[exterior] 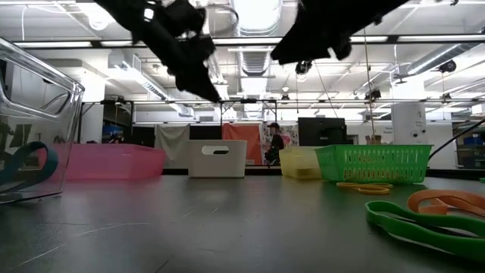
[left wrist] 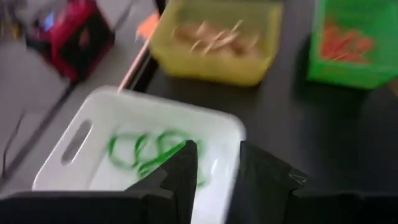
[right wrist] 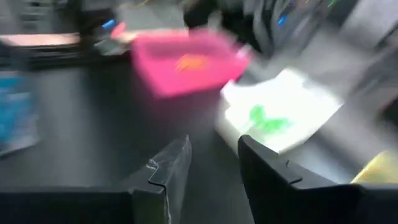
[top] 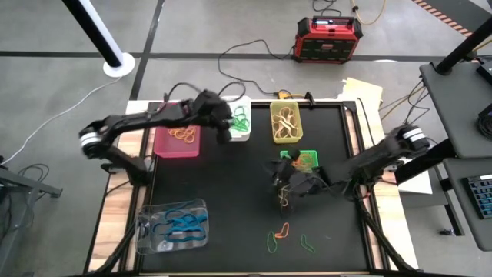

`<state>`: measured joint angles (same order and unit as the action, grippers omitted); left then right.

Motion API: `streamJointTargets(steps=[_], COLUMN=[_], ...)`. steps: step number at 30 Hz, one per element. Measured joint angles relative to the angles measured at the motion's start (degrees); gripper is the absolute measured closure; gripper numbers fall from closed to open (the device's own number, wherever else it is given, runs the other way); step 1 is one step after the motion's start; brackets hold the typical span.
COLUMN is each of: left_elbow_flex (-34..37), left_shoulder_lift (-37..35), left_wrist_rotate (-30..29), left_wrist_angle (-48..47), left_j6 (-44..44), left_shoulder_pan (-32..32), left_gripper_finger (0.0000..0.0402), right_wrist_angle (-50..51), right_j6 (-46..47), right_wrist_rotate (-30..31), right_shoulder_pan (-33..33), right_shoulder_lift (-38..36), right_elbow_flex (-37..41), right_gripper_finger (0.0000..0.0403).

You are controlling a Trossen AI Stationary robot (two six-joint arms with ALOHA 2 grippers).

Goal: Sort rubber bands into baskets
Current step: Put the yellow rubber band into the pink bin

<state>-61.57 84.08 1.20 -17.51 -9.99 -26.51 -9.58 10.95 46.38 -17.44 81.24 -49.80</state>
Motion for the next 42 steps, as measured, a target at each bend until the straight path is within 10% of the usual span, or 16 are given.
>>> streamJointTargets(steps=[8, 19, 42], left_elbow_flex=[15.31, 21.53, 21.87], left_shoulder_lift=[-14.22, -22.04, -17.19], left_wrist_rotate=[0.00, -0.16, -0.15], left_wrist_angle=[18.36, 22.16, 22.11], left_j6=[-1.62, -1.08, -1.48], left_shoulder_pan=[8.21, 9.37, 9.45], left_gripper_finger=[0.0296, 0.0297, 0.0297], right_wrist_angle=[30.31, 62.81, 58.60], right_j6=[32.77, 51.57, 53.61], right_wrist_rotate=[-27.12, -43.86, -42.72], right_shoulder_pan=[0.19, 0.18, 1.94], right_shoulder_lift=[-1.18, 15.54, 23.88], right_elbow_flex=[-9.18, -25.16, -24.88], right_gripper_finger=[0.0292, 0.0291, 0.0233])
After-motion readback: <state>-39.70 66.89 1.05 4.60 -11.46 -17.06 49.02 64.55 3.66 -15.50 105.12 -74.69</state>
